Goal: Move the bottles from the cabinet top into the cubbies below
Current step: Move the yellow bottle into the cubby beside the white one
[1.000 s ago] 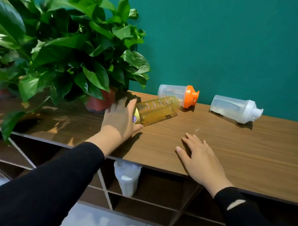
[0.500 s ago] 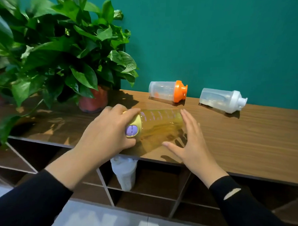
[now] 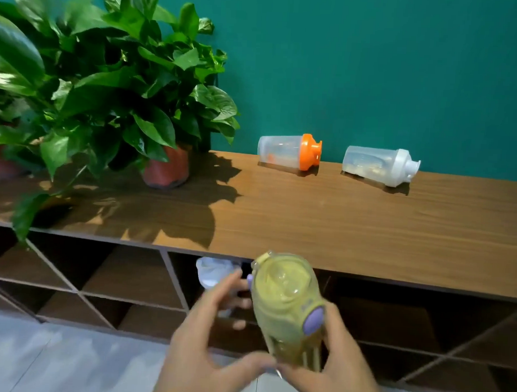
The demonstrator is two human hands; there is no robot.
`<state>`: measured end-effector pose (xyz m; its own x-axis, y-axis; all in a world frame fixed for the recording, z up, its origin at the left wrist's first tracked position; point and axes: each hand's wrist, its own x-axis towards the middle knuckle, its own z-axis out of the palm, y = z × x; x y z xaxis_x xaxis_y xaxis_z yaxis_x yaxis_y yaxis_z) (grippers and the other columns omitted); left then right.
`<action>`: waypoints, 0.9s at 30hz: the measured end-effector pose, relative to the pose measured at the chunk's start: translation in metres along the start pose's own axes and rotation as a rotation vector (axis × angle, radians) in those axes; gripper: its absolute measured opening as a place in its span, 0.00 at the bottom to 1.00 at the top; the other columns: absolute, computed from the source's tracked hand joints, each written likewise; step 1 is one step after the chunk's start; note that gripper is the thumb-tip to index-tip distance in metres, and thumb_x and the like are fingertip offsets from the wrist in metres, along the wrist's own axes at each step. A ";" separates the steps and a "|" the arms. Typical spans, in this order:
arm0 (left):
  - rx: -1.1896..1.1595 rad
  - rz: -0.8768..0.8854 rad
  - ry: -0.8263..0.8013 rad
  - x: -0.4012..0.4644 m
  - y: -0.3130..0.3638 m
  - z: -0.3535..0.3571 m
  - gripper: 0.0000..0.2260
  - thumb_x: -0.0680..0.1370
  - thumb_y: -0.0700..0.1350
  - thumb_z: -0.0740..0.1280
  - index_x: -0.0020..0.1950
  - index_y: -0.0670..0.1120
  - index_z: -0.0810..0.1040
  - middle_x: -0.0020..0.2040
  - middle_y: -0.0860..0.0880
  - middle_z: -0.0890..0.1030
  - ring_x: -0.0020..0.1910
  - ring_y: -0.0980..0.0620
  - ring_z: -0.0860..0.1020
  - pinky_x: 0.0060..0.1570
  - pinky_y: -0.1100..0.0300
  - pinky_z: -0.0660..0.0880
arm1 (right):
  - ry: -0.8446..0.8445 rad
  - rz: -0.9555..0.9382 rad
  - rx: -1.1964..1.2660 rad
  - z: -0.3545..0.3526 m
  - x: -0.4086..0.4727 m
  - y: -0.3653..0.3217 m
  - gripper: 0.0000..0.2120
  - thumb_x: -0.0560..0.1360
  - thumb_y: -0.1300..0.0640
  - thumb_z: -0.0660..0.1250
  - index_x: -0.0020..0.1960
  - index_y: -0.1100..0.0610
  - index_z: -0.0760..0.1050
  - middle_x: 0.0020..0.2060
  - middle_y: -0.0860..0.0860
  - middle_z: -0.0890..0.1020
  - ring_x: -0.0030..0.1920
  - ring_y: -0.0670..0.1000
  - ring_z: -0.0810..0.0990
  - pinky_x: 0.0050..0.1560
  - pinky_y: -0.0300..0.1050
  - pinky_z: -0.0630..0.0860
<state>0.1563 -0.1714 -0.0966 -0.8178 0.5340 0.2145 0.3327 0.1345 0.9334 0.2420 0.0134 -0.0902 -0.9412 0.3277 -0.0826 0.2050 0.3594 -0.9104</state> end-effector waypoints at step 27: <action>0.074 -0.466 0.145 0.102 -0.140 0.099 0.37 0.65 0.50 0.79 0.68 0.59 0.62 0.55 0.52 0.83 0.55 0.54 0.82 0.54 0.52 0.82 | 0.046 0.405 -0.059 0.064 0.124 0.113 0.20 0.77 0.62 0.69 0.66 0.52 0.68 0.46 0.49 0.77 0.48 0.50 0.78 0.53 0.46 0.80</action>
<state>0.0727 -0.0530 -0.2343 -0.9427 0.2822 -0.1778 -0.0553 0.3935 0.9177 0.1313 0.0387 -0.2290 -0.7686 0.4908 -0.4102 0.5727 0.2422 -0.7832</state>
